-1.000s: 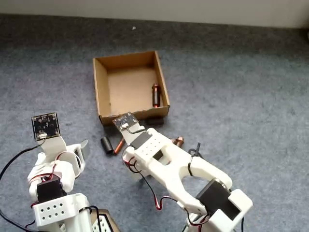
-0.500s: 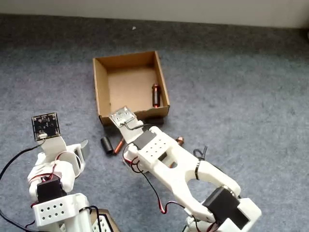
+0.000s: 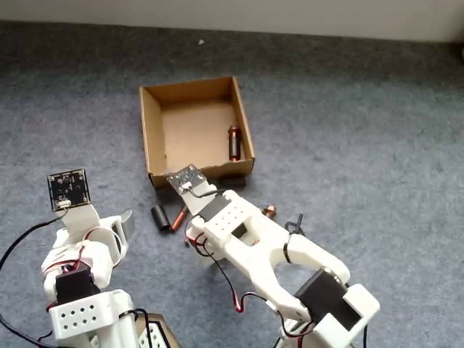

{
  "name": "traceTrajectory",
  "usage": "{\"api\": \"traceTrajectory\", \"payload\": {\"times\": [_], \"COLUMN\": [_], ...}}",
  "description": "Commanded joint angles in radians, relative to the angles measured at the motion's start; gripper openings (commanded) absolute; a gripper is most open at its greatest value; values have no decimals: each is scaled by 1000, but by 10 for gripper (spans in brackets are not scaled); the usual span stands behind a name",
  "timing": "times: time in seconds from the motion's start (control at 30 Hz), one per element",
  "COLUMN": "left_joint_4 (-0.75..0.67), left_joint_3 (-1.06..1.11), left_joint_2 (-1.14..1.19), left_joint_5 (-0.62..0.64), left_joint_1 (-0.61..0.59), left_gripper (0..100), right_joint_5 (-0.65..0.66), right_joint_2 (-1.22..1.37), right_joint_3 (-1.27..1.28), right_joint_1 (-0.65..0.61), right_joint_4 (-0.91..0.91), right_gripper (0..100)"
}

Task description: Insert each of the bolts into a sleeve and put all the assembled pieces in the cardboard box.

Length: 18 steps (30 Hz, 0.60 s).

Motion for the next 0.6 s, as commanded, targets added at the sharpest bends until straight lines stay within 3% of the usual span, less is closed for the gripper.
{"api": "traceTrajectory", "payload": {"times": [0.0, 0.23, 0.37, 0.57], "left_joint_4": [-18, -18, -18, -23], "left_joint_3": [-4, -4, 1, 15], "left_joint_2": [-7, -7, -7, -7], "left_joint_5": [-8, -8, -8, -120], "left_joint_1": [-13, -13, -13, -12], "left_gripper": [288, 288, 288, 287], "right_joint_5": [14, 15, 14, 6], "right_joint_2": [-48, -68, -234, -559], "right_joint_3": [-13, -8, -2, 16], "right_joint_1": [4, 5, 18, 179], "right_joint_4": [-31, -25, 24, 125], "right_gripper": [97, 5, 5, 5]}}
